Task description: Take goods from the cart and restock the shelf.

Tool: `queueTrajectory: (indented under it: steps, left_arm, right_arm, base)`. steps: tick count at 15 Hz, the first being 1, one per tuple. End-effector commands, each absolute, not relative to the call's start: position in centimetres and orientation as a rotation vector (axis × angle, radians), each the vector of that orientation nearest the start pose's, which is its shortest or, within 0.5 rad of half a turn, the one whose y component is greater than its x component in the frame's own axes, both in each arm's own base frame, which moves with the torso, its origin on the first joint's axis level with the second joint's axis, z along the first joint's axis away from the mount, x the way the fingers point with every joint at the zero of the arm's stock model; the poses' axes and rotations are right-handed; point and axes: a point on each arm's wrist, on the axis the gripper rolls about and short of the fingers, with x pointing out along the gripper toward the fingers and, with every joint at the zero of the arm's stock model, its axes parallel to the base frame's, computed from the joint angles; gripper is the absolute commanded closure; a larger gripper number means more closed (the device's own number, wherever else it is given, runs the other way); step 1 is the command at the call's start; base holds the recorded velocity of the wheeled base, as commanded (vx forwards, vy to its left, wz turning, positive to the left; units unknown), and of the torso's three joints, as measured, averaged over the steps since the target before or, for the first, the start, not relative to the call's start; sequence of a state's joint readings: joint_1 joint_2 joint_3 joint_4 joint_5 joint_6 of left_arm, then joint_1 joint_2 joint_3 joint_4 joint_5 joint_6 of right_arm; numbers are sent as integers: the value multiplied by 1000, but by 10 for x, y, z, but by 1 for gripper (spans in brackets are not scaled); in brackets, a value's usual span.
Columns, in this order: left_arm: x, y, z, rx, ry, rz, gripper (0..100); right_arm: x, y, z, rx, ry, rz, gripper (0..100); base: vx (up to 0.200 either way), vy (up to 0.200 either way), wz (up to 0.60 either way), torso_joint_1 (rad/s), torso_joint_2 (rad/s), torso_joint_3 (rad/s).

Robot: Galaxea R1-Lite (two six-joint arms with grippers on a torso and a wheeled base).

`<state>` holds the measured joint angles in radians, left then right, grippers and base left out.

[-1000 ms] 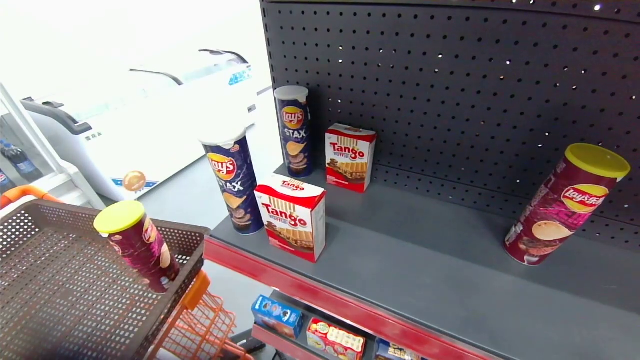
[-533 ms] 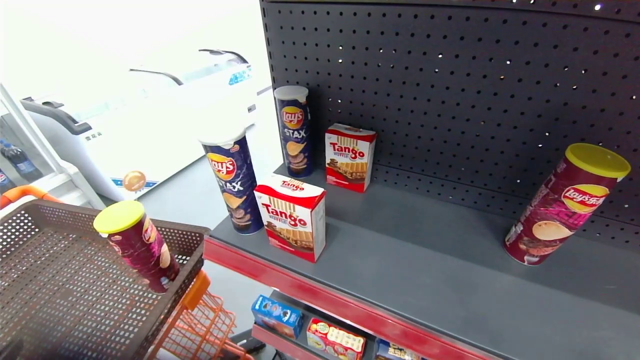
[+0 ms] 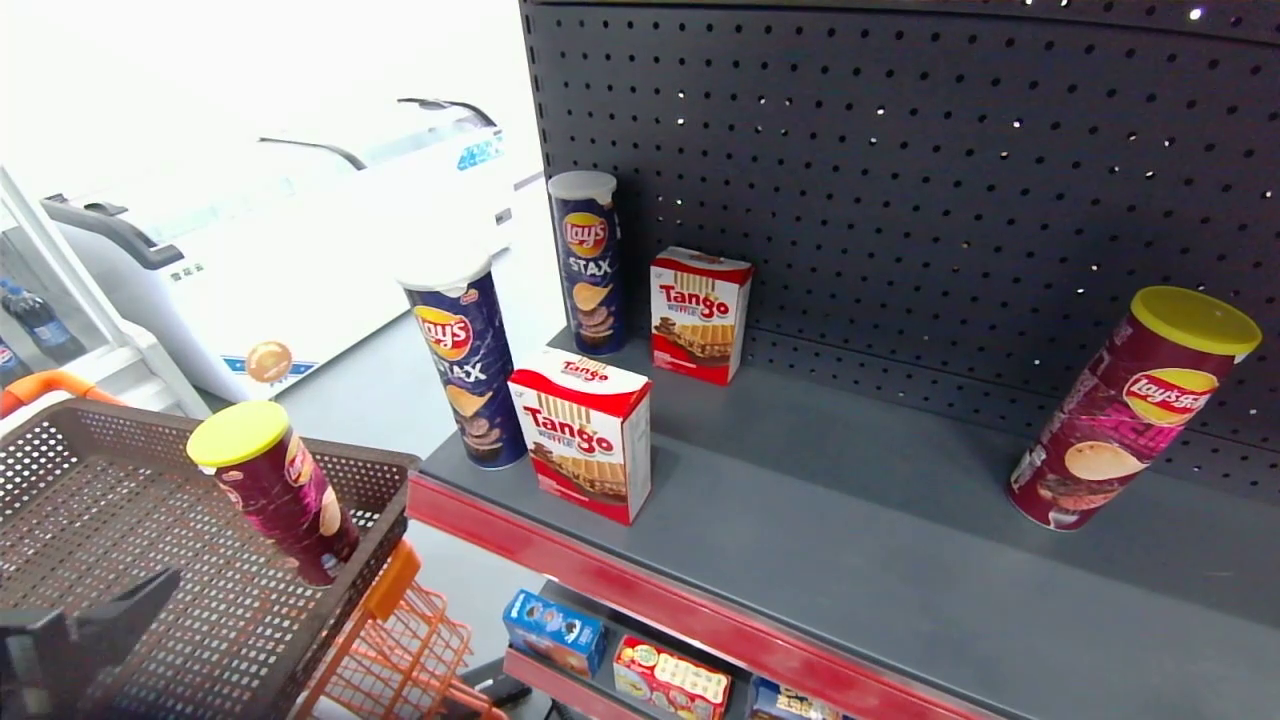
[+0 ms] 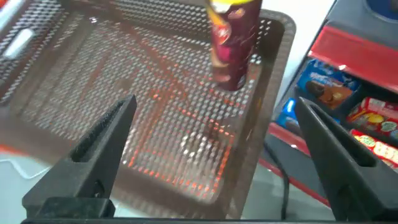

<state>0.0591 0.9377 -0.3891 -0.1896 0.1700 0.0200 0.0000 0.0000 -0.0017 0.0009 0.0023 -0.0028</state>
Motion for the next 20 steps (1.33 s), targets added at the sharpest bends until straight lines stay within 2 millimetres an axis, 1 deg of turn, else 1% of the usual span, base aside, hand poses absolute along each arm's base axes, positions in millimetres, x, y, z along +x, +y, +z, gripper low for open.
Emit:
queueTrajectory:
  steps: [1, 6, 10, 11, 13, 15, 19, 20]
  left_arm:
    - [158, 24, 157, 7, 480, 191, 0]
    - [205, 38, 131, 26, 487, 186, 0]
    - [236, 43, 112, 50, 457, 183, 0]
    - [239, 44, 111, 50, 453, 184, 0]
    - [248, 45, 95, 45, 475, 186, 0]
    - [254, 46, 88, 43, 487, 185, 0]
    - [262, 48, 83, 44, 469, 188, 0]
    - [267, 49, 85, 45, 451, 190, 0]
  right_arm:
    - [-23, 0, 76, -3, 0, 3, 0]
    - [-23, 0, 76, -3, -2, 3, 0]
    - [-23, 0, 76, -3, 0, 3, 0]
    - [-23, 0, 76, -3, 0, 3, 0]
    - [-23, 0, 76, -3, 0, 3, 0]
    - [-23, 0, 76, -3, -2, 3, 0]
    - [-23, 0, 76, -3, -2, 3, 0]
    - [-23, 0, 76, -3, 0, 3, 0]
  base:
    - [0, 0, 0, 0, 0, 0]
    - [0, 0, 0, 0, 0, 0]
    - [0, 0, 0, 0, 0, 0]
    - [0, 0, 0, 0, 0, 0]
    - [0, 0, 0, 0, 0, 0]
    - [0, 0, 0, 0, 0, 0]
    - [0, 0, 0, 0, 0, 0]
    - [0, 0, 0, 0, 0, 0]
